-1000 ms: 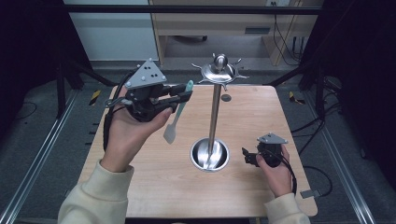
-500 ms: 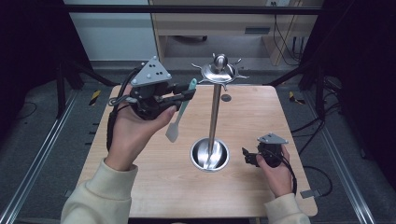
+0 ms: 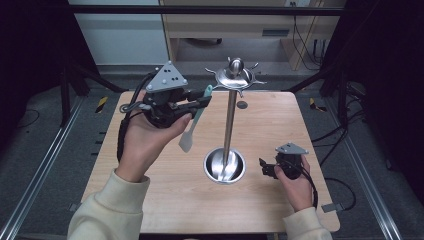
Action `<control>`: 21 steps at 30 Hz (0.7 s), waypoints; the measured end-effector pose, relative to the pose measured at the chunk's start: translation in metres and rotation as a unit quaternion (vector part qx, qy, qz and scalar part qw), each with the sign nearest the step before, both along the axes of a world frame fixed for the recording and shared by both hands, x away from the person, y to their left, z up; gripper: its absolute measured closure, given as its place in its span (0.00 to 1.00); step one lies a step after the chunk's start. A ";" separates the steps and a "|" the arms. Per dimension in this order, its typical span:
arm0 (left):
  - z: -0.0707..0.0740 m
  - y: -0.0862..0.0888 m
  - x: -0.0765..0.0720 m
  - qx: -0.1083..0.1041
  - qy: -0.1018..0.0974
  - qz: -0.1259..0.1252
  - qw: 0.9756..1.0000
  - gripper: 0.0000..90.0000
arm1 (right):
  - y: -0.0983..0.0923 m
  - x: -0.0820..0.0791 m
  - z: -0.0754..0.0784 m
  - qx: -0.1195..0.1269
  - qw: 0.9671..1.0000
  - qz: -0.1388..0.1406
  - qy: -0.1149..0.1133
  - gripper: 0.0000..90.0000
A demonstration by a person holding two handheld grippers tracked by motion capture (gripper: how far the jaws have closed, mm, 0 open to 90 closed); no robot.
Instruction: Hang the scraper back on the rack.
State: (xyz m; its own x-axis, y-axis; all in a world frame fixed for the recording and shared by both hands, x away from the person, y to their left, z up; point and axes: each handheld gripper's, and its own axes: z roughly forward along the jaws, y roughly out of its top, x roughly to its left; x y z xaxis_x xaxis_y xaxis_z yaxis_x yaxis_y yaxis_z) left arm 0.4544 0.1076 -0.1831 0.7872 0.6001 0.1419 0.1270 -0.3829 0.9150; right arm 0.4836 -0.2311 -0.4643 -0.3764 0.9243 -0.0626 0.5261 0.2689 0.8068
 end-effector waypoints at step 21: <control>-0.005 -0.010 0.008 -0.006 -0.004 -0.001 1.000 0.82 | 0.001 0.001 0.000 -0.002 1.000 0.004 0.001 0.13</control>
State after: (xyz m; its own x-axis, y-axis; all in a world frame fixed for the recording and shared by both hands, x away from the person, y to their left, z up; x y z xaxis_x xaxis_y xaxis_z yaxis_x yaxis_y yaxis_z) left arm 0.4620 0.0973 -0.1884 0.7871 0.6008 0.1399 0.1199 -0.3715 0.9207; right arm 0.4845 -0.2300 -0.4646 -0.3839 0.9211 -0.0650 0.5255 0.2758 0.8048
